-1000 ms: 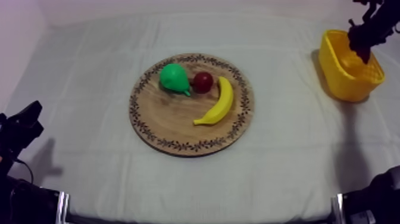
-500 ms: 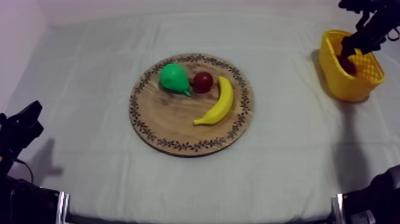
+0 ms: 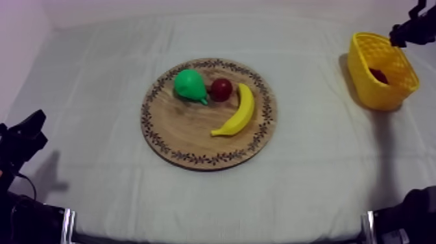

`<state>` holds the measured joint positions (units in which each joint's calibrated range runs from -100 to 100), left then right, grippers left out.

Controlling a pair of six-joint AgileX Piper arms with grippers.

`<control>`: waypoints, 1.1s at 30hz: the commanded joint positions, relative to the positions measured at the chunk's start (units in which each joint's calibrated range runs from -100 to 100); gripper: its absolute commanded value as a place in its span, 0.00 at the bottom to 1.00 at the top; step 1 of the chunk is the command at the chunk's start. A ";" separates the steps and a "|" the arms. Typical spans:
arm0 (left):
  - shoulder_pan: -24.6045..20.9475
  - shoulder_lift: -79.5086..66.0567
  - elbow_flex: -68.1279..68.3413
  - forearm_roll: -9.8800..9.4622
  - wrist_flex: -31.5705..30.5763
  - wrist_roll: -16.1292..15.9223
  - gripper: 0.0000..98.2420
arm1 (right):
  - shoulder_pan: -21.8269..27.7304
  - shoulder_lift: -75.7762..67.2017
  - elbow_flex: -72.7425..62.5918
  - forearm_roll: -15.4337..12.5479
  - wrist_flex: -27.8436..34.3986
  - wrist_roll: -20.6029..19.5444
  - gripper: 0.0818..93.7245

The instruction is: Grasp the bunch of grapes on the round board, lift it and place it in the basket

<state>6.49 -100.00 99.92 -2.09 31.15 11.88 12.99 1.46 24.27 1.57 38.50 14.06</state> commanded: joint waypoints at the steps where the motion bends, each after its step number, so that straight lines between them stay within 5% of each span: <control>1: -0.01 0.00 -0.04 -0.04 -0.03 0.00 0.00 | 0.35 -7.63 5.05 -0.02 -3.47 0.10 0.56; 16: -0.01 0.00 -0.04 -0.04 -0.03 0.01 0.00 | -1.34 -46.70 36.07 -0.74 -13.74 0.43 0.37; 33: -0.01 0.00 -0.04 -0.04 -0.03 -0.01 0.00 | -8.45 -82.71 60.62 1.06 -2.11 -4.84 0.22</control>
<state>6.49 -100.00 99.92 -2.09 31.15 11.87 4.72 -76.00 81.96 2.70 36.21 9.26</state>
